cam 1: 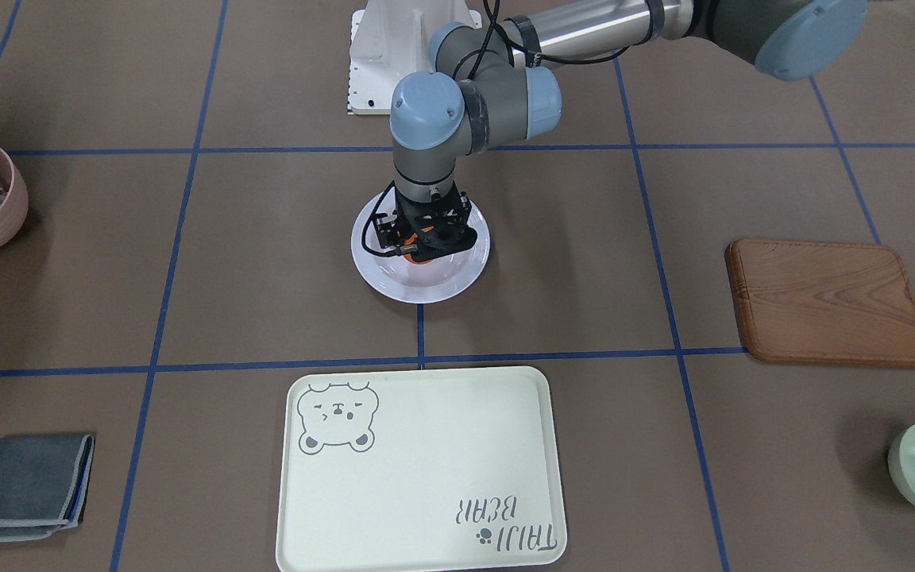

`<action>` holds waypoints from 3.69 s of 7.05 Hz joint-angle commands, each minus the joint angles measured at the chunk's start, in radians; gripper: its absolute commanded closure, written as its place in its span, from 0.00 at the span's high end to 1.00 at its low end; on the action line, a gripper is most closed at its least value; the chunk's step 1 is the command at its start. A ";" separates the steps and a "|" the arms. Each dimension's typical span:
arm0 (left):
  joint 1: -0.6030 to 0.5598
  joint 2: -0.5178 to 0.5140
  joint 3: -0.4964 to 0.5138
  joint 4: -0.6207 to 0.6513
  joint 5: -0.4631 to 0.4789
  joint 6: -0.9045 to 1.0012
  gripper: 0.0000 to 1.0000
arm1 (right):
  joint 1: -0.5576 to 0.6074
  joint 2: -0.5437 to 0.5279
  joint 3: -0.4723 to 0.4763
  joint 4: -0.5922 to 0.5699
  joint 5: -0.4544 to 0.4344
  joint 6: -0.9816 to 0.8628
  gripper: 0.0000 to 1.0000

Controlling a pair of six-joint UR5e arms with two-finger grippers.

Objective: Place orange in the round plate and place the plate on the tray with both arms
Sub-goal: 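Open the left gripper and lift it away while the right arm moves in, then move the right gripper down to the plate rim nearest it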

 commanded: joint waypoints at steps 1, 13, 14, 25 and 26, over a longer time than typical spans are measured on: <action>0.007 0.001 0.002 -0.006 0.000 0.000 0.19 | -0.116 0.134 -0.002 0.000 0.015 0.232 1.00; -0.258 0.329 -0.387 -0.011 -0.158 0.181 0.97 | -0.543 0.425 -0.325 0.649 -0.026 0.983 1.00; -0.280 0.336 -0.398 -0.009 -0.156 0.181 0.97 | -0.568 0.430 -0.335 0.731 -0.067 1.086 1.00; -0.404 0.459 -0.489 -0.009 -0.149 0.238 0.97 | -0.842 0.368 -0.419 1.468 -0.636 1.610 1.00; -0.404 0.459 -0.489 -0.009 -0.150 0.236 0.97 | -0.862 0.367 -0.436 1.477 -0.655 1.612 1.00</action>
